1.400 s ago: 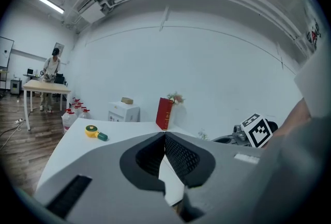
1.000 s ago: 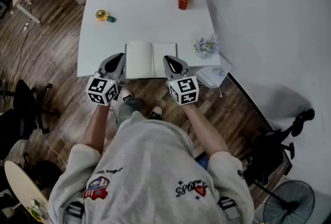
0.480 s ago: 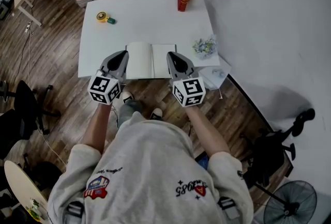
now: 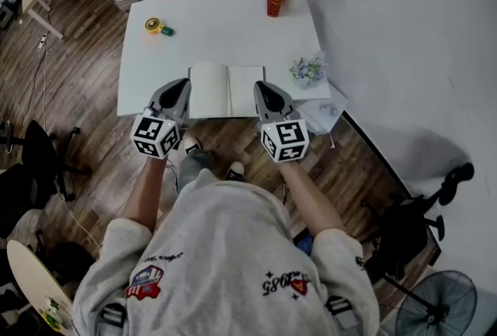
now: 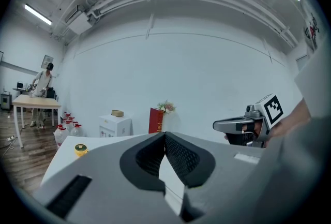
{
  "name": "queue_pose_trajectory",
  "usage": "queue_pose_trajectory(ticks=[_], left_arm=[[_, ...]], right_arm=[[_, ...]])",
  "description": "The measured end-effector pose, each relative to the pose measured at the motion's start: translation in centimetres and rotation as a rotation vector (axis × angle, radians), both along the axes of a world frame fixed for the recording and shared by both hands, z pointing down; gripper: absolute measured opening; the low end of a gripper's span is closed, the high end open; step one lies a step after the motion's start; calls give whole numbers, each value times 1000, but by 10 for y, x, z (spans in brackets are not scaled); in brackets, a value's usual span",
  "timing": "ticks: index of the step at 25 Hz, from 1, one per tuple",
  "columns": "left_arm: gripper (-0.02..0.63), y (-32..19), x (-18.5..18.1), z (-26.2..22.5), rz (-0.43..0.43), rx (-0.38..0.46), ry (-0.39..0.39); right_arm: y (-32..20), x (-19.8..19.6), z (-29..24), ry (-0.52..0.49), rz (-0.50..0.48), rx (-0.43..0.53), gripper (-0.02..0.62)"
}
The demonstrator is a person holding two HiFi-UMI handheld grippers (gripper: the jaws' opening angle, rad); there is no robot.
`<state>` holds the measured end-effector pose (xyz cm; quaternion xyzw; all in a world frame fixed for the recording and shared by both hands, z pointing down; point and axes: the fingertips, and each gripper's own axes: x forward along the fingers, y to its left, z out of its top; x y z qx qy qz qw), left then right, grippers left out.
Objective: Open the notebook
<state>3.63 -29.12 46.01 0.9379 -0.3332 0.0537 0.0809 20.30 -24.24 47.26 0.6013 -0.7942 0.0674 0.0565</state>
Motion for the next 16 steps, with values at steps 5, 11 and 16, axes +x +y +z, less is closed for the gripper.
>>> queue_pose_trajectory(ticks=[5, 11, 16], left_arm=[[5, 2, 3, 6, 2, -15, -6], [5, 1, 7, 10, 1, -26, -9], [5, -2, 8, 12, 1, -32, -10]], right_arm=[[1, 9, 2, -3, 18, -9, 2], [2, 14, 5, -9, 20, -7, 2], [1, 15, 6, -16, 22, -7, 2]])
